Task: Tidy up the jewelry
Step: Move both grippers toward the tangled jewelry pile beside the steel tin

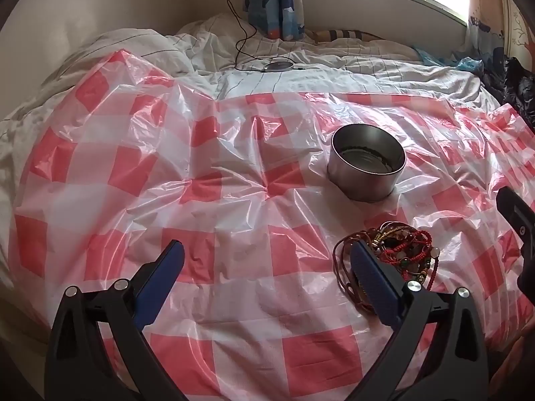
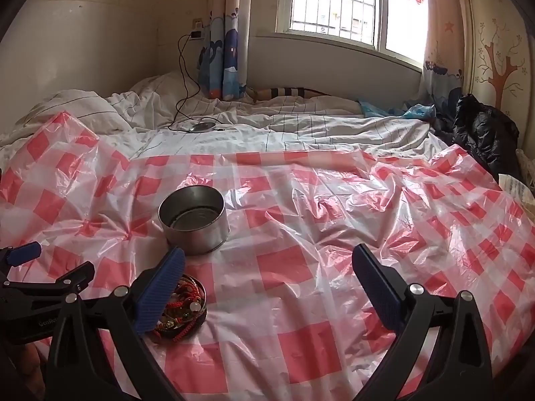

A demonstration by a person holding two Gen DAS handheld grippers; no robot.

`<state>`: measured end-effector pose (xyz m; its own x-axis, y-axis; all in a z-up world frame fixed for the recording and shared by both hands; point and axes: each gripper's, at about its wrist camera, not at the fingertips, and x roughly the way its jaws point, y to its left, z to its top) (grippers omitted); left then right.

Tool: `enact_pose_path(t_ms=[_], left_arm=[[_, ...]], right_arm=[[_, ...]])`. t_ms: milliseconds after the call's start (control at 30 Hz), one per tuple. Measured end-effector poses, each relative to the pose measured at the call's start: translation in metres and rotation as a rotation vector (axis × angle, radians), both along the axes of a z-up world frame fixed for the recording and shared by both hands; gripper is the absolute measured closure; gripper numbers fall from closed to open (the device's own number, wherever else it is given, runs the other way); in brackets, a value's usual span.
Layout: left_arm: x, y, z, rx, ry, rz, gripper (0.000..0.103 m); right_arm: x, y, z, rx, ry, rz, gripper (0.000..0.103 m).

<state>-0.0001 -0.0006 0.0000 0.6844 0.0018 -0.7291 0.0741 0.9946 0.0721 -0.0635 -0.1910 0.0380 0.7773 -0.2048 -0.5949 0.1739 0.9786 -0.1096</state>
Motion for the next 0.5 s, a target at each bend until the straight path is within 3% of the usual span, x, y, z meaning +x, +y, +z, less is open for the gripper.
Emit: enact_pose_path(t_ms=[500], left_arm=[[0.000,-0.008,-0.004,0.003,0.001,-0.006,0.008]], right_arm=[[0.002,-0.002,-0.003,-0.034,0.025,-0.001,0.007]])
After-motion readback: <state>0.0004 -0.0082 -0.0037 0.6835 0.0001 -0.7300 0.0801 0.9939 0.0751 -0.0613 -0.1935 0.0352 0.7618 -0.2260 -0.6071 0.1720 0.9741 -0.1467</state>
